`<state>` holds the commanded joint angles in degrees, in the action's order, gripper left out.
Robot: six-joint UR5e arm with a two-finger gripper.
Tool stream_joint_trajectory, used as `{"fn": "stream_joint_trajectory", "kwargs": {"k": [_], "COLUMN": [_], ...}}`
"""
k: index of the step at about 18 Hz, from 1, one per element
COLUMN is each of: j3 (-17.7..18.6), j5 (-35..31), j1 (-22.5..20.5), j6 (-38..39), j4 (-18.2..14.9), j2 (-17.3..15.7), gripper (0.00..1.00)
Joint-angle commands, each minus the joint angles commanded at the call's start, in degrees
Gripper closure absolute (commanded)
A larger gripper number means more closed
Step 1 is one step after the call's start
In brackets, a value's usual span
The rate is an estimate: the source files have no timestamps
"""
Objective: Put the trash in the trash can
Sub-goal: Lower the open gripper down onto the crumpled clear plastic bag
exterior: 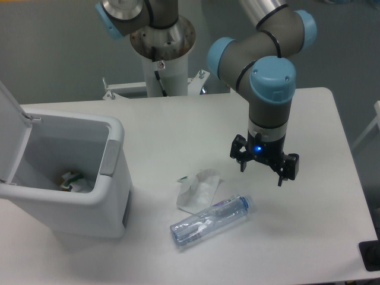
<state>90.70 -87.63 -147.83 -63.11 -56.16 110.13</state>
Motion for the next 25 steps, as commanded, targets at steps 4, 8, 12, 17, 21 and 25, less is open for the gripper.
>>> {"fn": "stream_joint_trajectory", "kwargs": {"k": [4,8,12,17,21,25], "j3": [1.48,2.11,6.92,14.59,14.94,15.12], "j5": [0.17,0.44,0.53,0.44,0.27,0.09], "j1": [0.0,0.79,2.98,5.71,7.55,8.87], "j6": [-0.35,0.35,0.53,0.44,0.61,0.88], "j4": [0.0,-0.09,1.92,8.97,8.88,9.76], "j2": [-0.7,-1.67,-1.58,-1.06,1.66,3.51], "gripper": [0.0,0.0,0.0,0.0,0.0,0.0]}}
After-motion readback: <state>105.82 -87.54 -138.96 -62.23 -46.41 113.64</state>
